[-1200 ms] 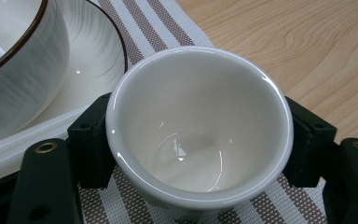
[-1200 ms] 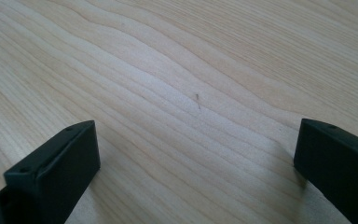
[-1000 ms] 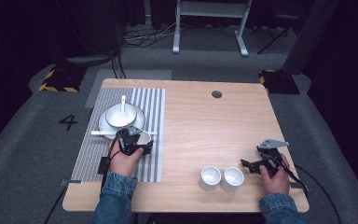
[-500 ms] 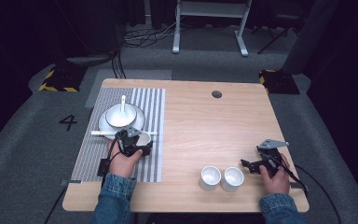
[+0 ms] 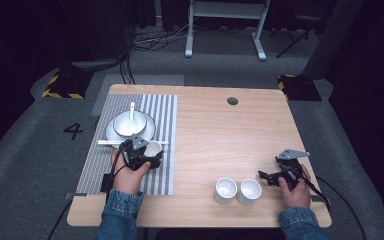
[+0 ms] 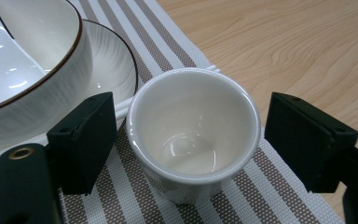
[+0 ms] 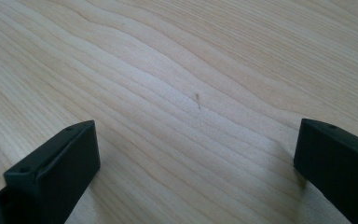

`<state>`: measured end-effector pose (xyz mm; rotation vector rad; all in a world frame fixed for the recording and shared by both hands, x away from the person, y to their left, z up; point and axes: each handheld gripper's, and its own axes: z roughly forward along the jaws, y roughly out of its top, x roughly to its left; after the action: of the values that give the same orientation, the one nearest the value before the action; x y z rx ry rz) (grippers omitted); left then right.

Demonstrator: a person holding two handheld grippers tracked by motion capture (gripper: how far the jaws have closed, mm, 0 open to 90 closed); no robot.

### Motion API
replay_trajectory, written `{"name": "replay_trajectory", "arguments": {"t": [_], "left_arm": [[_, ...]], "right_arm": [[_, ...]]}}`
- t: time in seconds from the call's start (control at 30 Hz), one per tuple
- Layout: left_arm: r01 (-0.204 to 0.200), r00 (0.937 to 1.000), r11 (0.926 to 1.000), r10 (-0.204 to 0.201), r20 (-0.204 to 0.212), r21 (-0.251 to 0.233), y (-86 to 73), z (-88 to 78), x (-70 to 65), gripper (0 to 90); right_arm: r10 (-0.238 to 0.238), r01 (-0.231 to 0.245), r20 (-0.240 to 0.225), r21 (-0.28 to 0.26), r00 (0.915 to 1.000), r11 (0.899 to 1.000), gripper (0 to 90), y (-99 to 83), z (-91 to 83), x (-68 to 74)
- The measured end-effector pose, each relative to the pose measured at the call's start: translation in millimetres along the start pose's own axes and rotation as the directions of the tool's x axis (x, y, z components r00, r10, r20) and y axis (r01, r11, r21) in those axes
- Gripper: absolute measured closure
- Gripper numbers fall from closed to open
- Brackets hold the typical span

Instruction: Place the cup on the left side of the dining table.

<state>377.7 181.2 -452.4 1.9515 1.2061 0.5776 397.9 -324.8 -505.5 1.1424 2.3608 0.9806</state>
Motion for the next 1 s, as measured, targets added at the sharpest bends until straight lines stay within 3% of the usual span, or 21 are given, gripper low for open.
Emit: {"name": "replay_trajectory", "arguments": {"t": [0.13,0.4,1.0], "left_arm": [[0.03,0.9985,0.9989,-0.028,0.046,-0.036,-4.4,-11.7,1.4,17.1],[0.031,0.9986,0.9964,-0.028,0.045,-0.079,-12.4,-36.4,1.7,17.8],[-0.031,0.9979,0.998,0.034,0.056,-0.055,-33.5,-64.3,-9.7,18.0]], "right_arm": [[0.0,0.0,0.0,0.0,1.0,1.0,0.3,0.0,0.0,0.1],[0.0,0.0,0.0,0.0,1.0,1.0,0.3,0.0,0.0,0.1],[0.0,0.0,0.0,0.0,1.0,1.0,0.3,0.0,0.0,0.1]]}}
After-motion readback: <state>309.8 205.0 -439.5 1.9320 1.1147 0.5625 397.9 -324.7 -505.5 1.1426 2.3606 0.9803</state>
